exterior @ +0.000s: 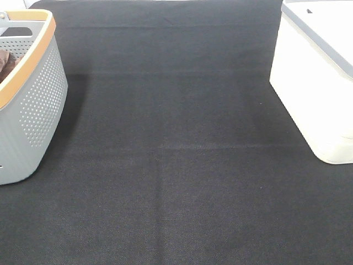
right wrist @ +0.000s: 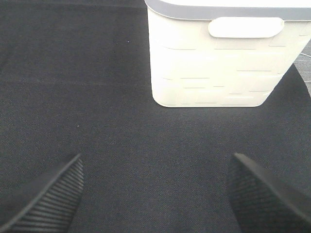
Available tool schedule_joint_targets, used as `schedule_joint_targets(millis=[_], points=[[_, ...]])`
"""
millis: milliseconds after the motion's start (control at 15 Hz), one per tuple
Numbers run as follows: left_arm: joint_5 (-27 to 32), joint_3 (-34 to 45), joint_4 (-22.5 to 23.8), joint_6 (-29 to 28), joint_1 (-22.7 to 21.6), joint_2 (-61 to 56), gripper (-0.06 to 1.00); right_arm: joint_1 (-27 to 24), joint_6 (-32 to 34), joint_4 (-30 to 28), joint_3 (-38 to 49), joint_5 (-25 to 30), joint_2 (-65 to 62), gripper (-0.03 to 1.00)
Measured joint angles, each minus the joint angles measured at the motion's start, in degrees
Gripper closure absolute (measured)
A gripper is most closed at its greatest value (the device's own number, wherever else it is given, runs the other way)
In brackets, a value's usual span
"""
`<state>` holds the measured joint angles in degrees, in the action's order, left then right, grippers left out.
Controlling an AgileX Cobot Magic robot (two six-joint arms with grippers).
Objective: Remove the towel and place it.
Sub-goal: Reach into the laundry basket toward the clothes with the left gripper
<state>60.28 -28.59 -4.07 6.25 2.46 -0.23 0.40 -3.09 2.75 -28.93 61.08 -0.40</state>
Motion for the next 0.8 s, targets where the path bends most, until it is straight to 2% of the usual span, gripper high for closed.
schedule_joint_targets(millis=[400,733,800], points=[[-0.4,-0.5,1.1,-0.3,0.0,1.6,0.34,0.0,0.0,0.0,0.0,0.0,0.0,0.2],[-32.2,-2.9,8.0,-5.1,0.0,23.8,0.34,0.0,0.0,0.0,0.0,0.0,0.0,0.2],[-36.2,-5.3,9.7,-7.6,0.0,29.6,0.34,0.0,0.0,0.0,0.0,0.0,0.0,0.2]])
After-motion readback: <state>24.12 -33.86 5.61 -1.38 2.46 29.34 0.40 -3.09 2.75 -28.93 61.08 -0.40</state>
